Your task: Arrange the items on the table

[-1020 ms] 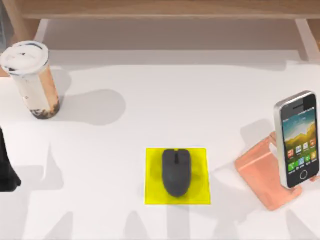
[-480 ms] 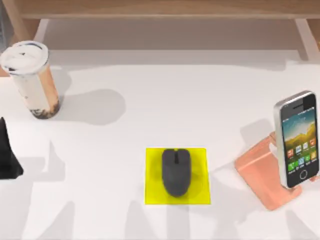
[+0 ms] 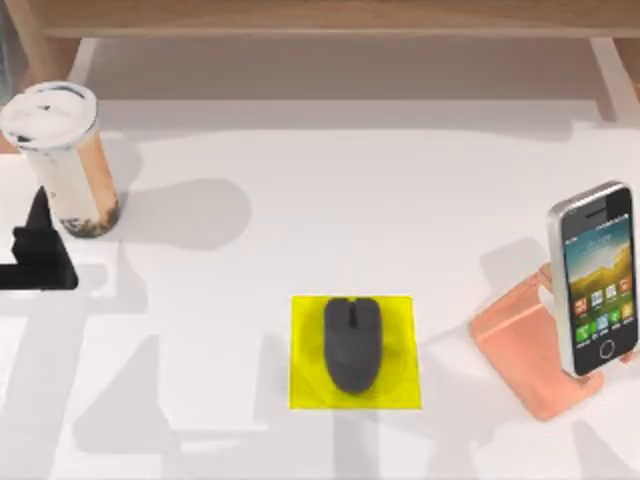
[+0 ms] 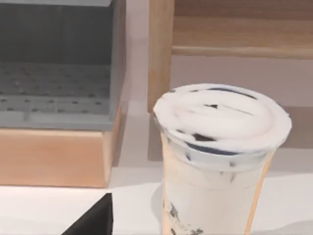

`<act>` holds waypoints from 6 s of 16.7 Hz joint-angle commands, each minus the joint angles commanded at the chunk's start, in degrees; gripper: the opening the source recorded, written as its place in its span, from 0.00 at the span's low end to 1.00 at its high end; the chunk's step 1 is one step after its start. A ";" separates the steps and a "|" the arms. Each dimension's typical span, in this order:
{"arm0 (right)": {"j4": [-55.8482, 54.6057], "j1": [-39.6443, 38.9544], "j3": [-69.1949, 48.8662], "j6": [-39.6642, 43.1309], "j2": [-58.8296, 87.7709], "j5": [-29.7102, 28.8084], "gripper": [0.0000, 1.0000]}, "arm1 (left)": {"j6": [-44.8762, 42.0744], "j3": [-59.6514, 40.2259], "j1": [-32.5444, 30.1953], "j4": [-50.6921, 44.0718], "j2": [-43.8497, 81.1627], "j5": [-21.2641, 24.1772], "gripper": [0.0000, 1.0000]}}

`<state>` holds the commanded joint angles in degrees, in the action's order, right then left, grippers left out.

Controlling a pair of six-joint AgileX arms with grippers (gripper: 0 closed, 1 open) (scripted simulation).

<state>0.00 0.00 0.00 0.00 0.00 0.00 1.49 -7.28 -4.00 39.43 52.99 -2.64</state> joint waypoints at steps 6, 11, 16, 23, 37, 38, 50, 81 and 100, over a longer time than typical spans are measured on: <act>0.00 0.00 0.00 0.00 0.00 0.00 1.00 | -0.52 -6.40 -1.16 23.63 33.43 -0.05 1.00; 0.00 0.00 0.00 0.00 0.00 0.00 1.00 | -1.13 -12.37 -1.11 39.85 55.04 0.47 1.00; 0.00 0.00 0.00 0.00 0.00 0.00 1.00 | -1.39 -16.43 -0.73 48.15 63.93 0.73 1.00; 0.00 0.00 0.00 0.00 0.00 0.00 1.00 | -1.38 -17.16 -0.76 47.62 64.17 0.73 1.00; 0.00 0.00 0.00 0.00 0.00 0.00 1.00 | -1.40 -23.55 -0.48 44.16 67.05 1.03 0.62; 0.00 0.00 0.00 0.00 0.00 0.00 1.00 | -1.40 -23.55 -0.48 44.16 67.05 1.03 0.55; 0.00 0.00 0.00 0.00 0.00 0.00 1.00 | -1.40 -23.55 -0.48 44.16 67.05 1.03 0.00; 0.00 0.00 0.00 0.00 0.00 0.00 1.00 | 4.35 -49.80 -24.58 16.57 55.10 0.21 0.00; 0.00 0.00 0.00 0.00 0.00 0.00 1.00 | 1.17 -90.14 -26.01 -19.01 70.91 -24.19 0.00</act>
<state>0.00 0.00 0.00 0.00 0.00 0.00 2.66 -97.42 -30.00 20.41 123.90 -26.83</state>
